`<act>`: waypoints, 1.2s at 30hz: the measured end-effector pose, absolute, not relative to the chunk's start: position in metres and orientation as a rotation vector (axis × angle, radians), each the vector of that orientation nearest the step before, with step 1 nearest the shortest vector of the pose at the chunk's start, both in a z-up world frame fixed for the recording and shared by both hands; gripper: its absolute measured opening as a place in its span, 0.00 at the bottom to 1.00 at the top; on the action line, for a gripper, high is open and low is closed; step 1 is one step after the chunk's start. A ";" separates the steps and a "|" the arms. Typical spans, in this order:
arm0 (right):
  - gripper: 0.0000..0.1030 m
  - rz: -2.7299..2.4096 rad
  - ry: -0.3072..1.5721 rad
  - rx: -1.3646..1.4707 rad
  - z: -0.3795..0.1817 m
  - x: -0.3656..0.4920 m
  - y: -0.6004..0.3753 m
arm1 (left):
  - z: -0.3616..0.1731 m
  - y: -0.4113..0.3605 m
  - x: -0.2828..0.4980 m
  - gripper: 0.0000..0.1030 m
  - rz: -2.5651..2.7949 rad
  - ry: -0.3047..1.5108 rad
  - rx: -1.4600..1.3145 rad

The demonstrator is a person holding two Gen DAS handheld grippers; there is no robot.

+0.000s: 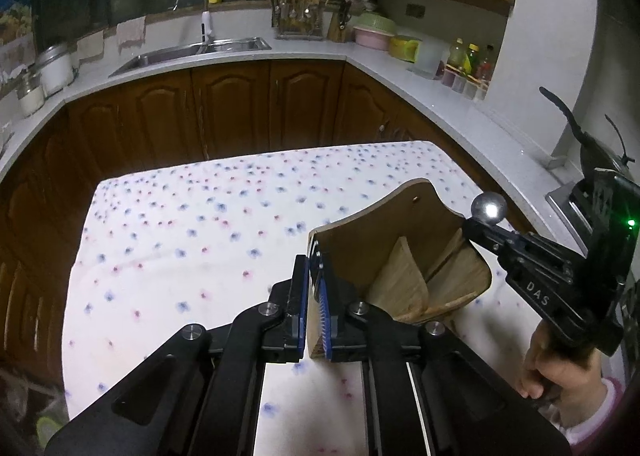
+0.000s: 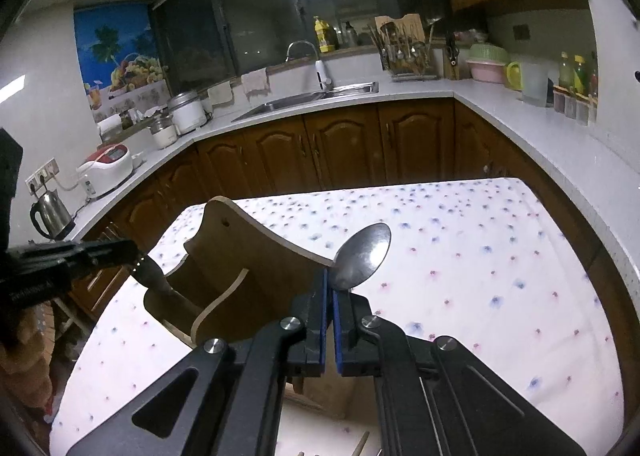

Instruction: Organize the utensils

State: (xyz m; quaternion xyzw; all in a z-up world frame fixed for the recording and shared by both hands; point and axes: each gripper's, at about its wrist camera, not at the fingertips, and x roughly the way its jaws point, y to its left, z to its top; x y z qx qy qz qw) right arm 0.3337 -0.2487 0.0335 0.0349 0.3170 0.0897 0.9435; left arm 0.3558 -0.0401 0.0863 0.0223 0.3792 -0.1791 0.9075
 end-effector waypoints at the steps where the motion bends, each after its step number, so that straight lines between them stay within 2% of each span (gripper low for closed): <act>1: 0.07 0.181 0.643 0.073 0.034 0.333 -0.249 | 0.086 -0.040 0.356 0.06 -0.373 0.784 0.038; 3: 0.08 0.184 0.640 0.089 0.038 0.333 -0.252 | 0.087 -0.039 0.356 0.10 -0.380 0.789 0.017; 5: 0.10 0.186 0.640 0.111 0.039 0.332 -0.255 | 0.087 -0.038 0.355 0.19 -0.391 0.790 -0.001; 6: 0.14 0.183 0.638 0.120 0.041 0.330 -0.256 | 0.088 -0.037 0.353 0.27 -0.390 0.789 -0.006; 7: 0.24 0.184 0.633 0.130 0.043 0.328 -0.258 | 0.088 -0.037 0.351 0.35 -0.386 0.785 -0.010; 9: 0.37 0.186 0.622 0.150 0.047 0.322 -0.263 | 0.090 -0.035 0.347 0.39 -0.384 0.769 -0.017; 11: 0.42 0.185 0.614 0.169 0.049 0.317 -0.266 | 0.091 -0.031 0.341 0.45 -0.382 0.764 -0.036; 14: 0.59 0.192 0.596 0.210 0.055 0.304 -0.274 | 0.094 -0.019 0.329 0.58 -0.368 0.743 -0.075; 15: 0.68 0.193 0.584 0.223 0.057 0.298 -0.276 | 0.095 -0.014 0.323 0.67 -0.354 0.734 -0.087; 16: 0.79 0.191 0.570 0.234 0.058 0.292 -0.279 | 0.094 -0.008 0.315 0.73 -0.338 0.720 -0.102; 18: 0.89 0.178 0.539 0.244 0.059 0.276 -0.284 | 0.090 0.004 0.298 0.78 -0.306 0.699 -0.135; 29: 0.91 0.097 0.531 0.288 0.035 0.187 -0.304 | 0.032 0.033 0.213 0.80 -0.199 0.726 -0.300; 36: 0.91 0.065 0.587 0.303 0.011 0.149 -0.313 | 0.003 0.023 0.185 0.80 -0.192 0.774 -0.270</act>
